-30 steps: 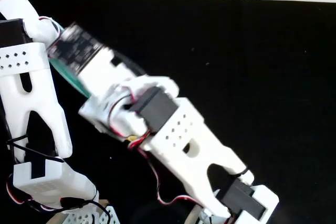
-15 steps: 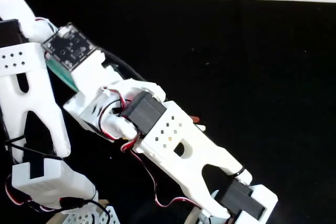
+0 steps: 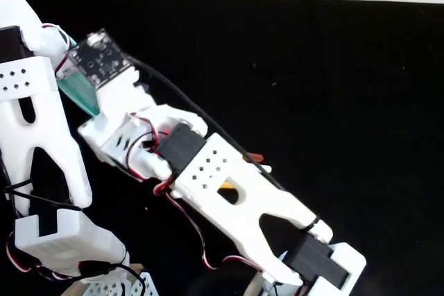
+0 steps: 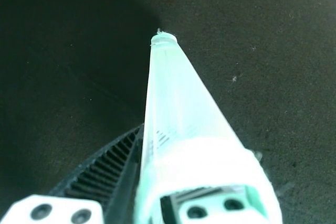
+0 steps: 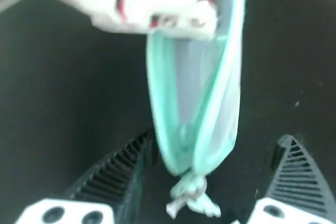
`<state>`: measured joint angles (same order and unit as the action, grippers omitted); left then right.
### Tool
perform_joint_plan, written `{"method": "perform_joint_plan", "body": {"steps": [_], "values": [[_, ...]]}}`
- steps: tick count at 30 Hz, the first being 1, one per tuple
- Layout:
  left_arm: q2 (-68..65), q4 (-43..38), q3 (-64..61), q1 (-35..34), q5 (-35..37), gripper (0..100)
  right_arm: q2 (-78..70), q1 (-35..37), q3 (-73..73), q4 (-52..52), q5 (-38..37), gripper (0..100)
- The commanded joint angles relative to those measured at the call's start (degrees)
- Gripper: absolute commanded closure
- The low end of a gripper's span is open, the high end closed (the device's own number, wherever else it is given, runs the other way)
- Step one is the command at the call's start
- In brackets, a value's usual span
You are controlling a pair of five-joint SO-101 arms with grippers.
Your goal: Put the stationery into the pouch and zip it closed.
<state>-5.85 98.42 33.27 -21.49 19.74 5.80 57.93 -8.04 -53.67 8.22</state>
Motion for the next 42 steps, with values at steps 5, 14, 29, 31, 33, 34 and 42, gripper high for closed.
{"method": "perform_joint_plan", "body": {"steps": [5, 14, 29, 31, 33, 34, 42], "values": [[0.3, 0.4, 2.4, -0.5, -0.5, 99, 0.2, -1.6, 0.6, 4.0, 0.5, 65.6], [0.4, 0.5, 2.4, -0.4, -0.4, 99, -4.7, -2.2, 0.7, 7.4, 0.3, 81.2], [0.4, 0.5, 2.4, -0.6, -0.4, 99, -4.5, -8.3, 1.0, 9.8, 0.3, 99.2], [0.4, 0.5, 2.4, -0.6, -0.4, 99, -4.4, -9.4, 1.0, 9.7, 0.3, 99.2], [0.4, 0.5, 2.4, -0.6, -0.4, 99, -4.4, -10.0, 1.0, 9.7, 0.3, 99.2], [0.4, 0.5, 2.4, -0.6, -0.4, 99, -4.4, -10.0, 0.9, 9.7, 0.3, 99.2], [0.7, 2.5, 2.5, 1.3, -17.9, 76, -4.4, -10.9, 0.9, 9.7, -1.7, 99.2]]}}
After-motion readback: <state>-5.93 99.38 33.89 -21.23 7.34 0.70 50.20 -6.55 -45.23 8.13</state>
